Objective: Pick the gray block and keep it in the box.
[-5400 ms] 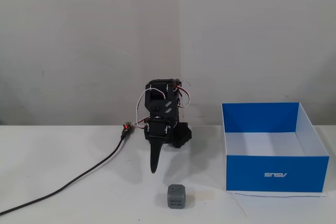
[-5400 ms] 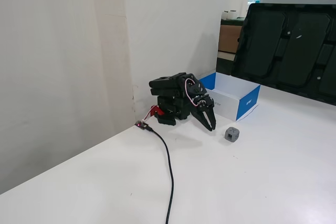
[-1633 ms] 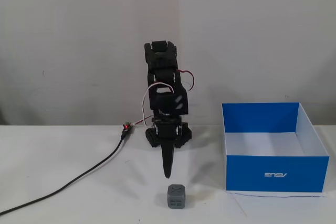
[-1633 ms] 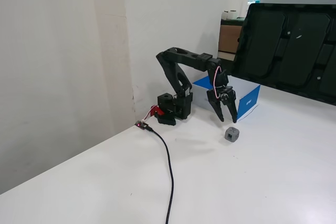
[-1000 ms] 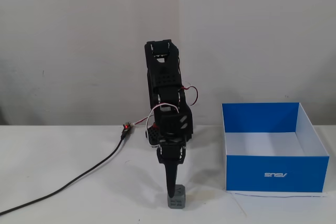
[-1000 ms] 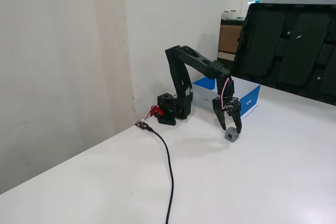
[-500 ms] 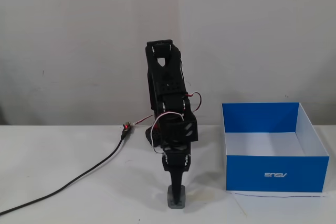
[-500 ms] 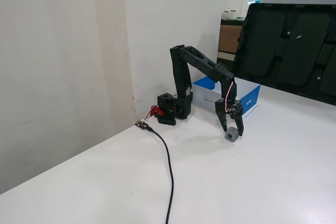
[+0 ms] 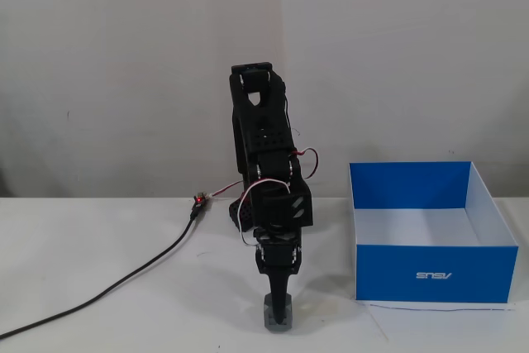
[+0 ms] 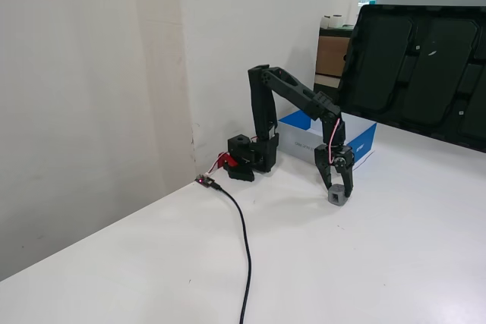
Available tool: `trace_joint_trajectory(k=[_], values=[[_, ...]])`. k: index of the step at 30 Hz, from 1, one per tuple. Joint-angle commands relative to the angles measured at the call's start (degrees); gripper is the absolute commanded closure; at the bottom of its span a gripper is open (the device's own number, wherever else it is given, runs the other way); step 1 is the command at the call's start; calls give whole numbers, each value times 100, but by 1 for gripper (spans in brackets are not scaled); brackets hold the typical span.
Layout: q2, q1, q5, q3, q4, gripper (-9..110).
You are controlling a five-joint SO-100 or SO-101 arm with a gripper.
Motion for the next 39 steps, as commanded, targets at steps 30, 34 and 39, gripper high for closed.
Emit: trace_joint_trajectory(k=[30, 34, 39], values=[[2707, -3586, -202, -2531, 2514, 96], [2944, -4228, -202, -2224, 2391, 96], [2971, -4904, -202, -1872, 2215, 96]])
